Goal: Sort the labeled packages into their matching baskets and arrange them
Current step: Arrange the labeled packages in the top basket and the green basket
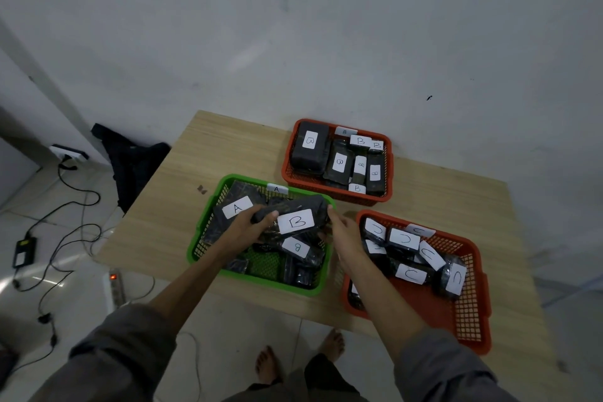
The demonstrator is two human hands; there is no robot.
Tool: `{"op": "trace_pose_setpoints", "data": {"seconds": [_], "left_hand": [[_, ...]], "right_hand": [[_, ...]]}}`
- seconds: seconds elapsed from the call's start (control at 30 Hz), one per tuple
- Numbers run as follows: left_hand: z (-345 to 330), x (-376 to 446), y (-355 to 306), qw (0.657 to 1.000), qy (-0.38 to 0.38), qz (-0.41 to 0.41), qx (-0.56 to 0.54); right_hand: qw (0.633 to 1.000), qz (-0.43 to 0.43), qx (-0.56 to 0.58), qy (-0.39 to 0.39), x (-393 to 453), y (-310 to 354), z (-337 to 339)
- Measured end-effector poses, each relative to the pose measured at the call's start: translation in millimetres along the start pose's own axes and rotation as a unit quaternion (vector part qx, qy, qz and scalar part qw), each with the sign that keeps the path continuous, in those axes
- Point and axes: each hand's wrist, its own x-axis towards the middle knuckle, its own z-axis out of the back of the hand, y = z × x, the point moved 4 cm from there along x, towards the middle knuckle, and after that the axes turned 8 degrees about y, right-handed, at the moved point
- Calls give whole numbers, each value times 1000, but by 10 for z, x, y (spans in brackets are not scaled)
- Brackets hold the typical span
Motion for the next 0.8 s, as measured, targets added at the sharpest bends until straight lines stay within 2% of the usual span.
{"op": "trace_pose_setpoints", "data": {"seconds": [0.13,0.23,0.4,0.53,0.67,0.8], "left_hand": [[-158,117,-57,999,12,13,-35],[-295,265,-107,993,27,47,-108],[-542,602,-254,977,27,90,-191],[-726,892,-380,976,29,98,-190],[-828,1261,-469,963,-31,126,-236],[-860,1700,-540,966,-52,147,-208]], "right_hand": [[993,1,111,-35,18,68,38],[986,7,161,-44,30,144,74],[993,54,105,4,184,301,128],[996,73,42,-24,434,389,219],[999,45,0,-17,764,395,283],[996,41,-71,-25,1210,521,390]]}}
